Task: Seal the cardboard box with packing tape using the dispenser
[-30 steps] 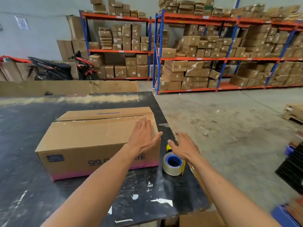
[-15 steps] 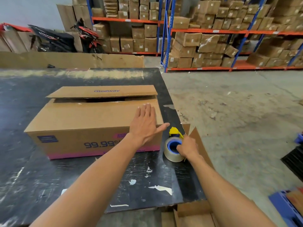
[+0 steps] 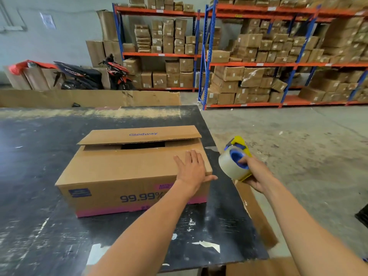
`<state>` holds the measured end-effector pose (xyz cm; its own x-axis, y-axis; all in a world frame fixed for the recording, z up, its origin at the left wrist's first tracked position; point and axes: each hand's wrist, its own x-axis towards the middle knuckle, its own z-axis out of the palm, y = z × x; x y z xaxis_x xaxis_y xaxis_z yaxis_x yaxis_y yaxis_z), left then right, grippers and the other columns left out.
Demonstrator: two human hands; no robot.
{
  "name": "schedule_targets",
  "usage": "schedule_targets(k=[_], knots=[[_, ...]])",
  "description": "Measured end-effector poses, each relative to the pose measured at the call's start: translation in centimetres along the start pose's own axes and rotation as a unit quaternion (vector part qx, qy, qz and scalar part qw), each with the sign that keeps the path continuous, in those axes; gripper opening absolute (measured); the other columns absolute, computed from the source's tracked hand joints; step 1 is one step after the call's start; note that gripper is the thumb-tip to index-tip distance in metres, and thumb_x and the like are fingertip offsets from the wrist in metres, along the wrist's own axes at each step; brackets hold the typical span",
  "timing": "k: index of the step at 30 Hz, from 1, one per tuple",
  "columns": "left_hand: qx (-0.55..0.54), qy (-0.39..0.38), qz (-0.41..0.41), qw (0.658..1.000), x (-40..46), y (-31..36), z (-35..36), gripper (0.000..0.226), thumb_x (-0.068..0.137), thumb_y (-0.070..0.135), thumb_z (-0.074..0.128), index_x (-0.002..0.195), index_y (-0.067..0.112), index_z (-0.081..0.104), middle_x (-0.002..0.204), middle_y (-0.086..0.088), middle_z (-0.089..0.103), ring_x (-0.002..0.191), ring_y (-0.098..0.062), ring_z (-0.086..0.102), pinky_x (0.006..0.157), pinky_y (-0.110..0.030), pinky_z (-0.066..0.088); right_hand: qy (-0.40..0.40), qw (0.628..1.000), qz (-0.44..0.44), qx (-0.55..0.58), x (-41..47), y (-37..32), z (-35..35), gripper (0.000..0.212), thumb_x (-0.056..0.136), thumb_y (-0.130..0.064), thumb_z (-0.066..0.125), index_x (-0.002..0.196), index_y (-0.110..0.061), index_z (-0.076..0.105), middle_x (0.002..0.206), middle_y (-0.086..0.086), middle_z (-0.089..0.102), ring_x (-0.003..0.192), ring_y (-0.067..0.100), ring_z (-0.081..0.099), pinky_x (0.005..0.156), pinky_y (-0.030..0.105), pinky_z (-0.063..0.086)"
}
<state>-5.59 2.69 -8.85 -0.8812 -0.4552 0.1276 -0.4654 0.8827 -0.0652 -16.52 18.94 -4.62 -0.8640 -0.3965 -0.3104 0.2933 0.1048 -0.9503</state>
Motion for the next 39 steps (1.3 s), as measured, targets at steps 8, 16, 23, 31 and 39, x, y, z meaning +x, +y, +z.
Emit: schedule_targets(k=[8,16,23,31,39], knots=[[-0.048,0.001,0.012,0.999,-3.7,2.9,-1.0,0.118,0.076,0.083,0.047,0.151,-0.003,0.017,0.158,-0.023,0.021,0.146,-0.037,0.015,0.108,-0.073,0.013,-0.134,0.986,-0.016,0.103,-2.6,-3.9,4.0,0.025,0.087,-0.012,0.049,0.103,-0.011,0.067,0.068,0.005,0.056,0.052,0.012,0.051,0.055,0.027,0.044],[-0.395,-0.046,0.074,0.915,-5.4,-5.3,-5.2,0.063,0.086,0.025,0.063,0.144,0.014,0.043,0.145,-0.007,0.049,0.13,-0.021,0.046,0.11,-0.034,0.037,-0.153,0.967,-0.206,-0.004,-5.1,-6.3,6.5,0.027,0.084,-0.003,0.062,0.109,-0.012,0.068,0.073,0.013,0.06,0.058,0.016,0.055,0.053,0.029,0.046],[-0.844,-0.053,-0.175,0.504,-7.1,-12.1,-10.9,0.053,0.102,0.043,0.046,0.119,-0.006,0.06,0.117,-0.028,0.068,0.107,-0.039,0.068,0.097,-0.049,0.052,-0.173,0.89,-0.401,-0.134,-6.9,-5.3,8.6,0.053,0.079,-0.007,0.08,0.122,-0.035,0.07,0.11,-0.006,0.073,0.091,0.015,0.067,0.071,0.025,0.055],[-0.86,-0.007,-0.139,0.491,-8.6,-14.1,-15.0,0.058,0.097,0.046,0.055,0.128,-0.003,0.056,0.122,-0.023,0.067,0.11,-0.034,0.068,0.099,-0.047,0.051,-0.16,0.73,-0.607,-0.269,-6.3,-5.2,10.0,0.058,0.076,-0.037,0.07,0.133,-0.035,0.061,0.09,-0.01,0.053,0.082,0.007,0.055,0.066,0.012,0.039],[-0.849,0.058,-0.228,0.474,-9.0,-14.1,-15.1,0.019,0.091,0.012,0.07,0.107,0.003,0.068,0.106,-0.015,0.073,0.088,-0.023,0.073,0.069,-0.031,0.062,-0.191,0.731,-0.616,-0.222,-5.6,-4.5,11.9,0.063,0.076,-0.033,0.071,0.137,-0.023,0.061,0.095,-0.01,0.054,0.086,0.015,0.057,0.067,0.017,0.044]])
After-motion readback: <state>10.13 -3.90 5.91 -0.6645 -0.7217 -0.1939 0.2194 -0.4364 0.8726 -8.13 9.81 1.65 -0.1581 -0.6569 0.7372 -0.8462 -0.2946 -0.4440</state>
